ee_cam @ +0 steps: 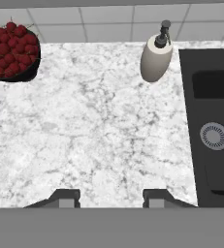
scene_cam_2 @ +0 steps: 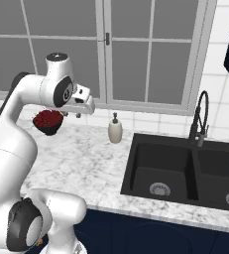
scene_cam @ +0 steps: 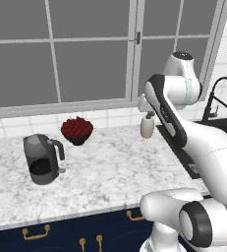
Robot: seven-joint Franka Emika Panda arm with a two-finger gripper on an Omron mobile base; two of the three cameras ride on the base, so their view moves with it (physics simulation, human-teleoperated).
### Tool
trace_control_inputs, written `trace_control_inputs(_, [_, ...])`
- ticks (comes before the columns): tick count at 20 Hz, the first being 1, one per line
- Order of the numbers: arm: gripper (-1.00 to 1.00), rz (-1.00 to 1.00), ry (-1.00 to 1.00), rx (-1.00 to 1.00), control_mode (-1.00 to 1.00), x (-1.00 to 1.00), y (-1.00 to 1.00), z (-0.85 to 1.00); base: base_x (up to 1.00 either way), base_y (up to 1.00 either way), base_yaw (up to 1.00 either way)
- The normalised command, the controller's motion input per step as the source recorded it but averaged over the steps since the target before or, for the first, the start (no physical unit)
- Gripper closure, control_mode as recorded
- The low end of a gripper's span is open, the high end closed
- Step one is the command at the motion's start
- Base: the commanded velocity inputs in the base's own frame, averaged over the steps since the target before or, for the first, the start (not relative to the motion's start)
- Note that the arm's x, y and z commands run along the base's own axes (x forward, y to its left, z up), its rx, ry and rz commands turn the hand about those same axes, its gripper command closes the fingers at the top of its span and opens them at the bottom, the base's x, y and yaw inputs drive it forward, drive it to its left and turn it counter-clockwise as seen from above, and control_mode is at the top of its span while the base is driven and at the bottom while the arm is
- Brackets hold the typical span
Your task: Navigate to the fridge.
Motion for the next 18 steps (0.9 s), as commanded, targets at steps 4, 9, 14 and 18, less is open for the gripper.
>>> trace_control_inputs(4, [-1.0, 0.0, 0.0, 0.0, -1.0, -0.41, -0.03, -0.04, 0.0, 0.0, 0.0])
trace_control_inputs(9, [-1.0, 0.0, 0.0, 0.0, -1.0, -0.65, 0.0, -0.31, 0.0, 0.0, 0.0])
trace_control_inputs(14, [-1.0, 0.0, 0.0, 0.0, 1.0, -0.62, 0.0, -0.4, -0.18, 0.0, 0.0])
trace_control_inputs(18, [-1.0, 0.0, 0.0, 0.0, 1.0, 0.0, 0.0, 0.0, -0.84, 0.0, 0.0])
